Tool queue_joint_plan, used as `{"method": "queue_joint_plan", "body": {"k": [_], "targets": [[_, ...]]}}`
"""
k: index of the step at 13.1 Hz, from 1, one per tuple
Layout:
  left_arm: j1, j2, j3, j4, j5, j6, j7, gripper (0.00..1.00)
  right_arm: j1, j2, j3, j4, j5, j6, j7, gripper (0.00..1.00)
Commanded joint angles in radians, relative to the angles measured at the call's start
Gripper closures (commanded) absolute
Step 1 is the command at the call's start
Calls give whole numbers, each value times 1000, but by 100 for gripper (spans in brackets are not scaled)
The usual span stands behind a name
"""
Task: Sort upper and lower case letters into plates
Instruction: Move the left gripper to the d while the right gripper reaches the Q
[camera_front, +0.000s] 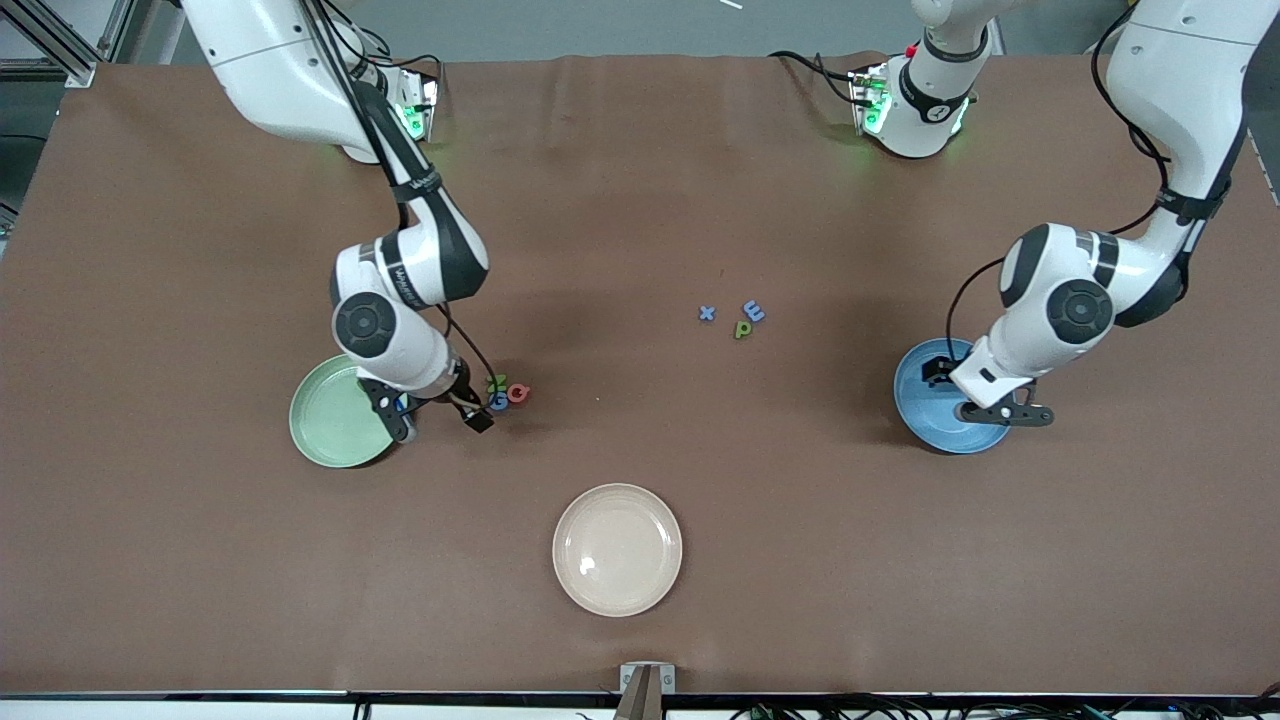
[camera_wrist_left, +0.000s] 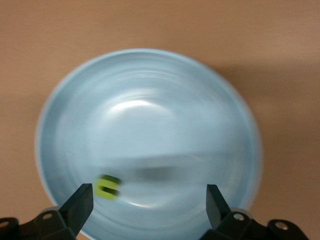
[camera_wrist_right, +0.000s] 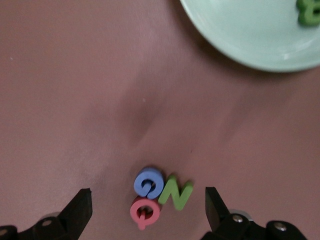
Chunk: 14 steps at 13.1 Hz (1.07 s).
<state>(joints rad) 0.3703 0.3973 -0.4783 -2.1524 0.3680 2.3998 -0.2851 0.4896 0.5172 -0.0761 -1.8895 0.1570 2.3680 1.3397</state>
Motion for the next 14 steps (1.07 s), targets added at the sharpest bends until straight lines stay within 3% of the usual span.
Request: {"method": "queue_joint_plan", "body": {"k": [1, 5, 14], "targets": [[9, -31, -110, -11, 6, -41, -176, 1, 38, 49, -11, 44, 3, 2, 127, 0], [-33, -2, -241, -4, 35, -39, -354, 0, 59, 83, -11, 44, 4, 56, 199, 1], [-286, 116, -247, 94, 38, -31, -373, 1, 84, 109, -10, 47, 15, 70, 357, 13]]}}
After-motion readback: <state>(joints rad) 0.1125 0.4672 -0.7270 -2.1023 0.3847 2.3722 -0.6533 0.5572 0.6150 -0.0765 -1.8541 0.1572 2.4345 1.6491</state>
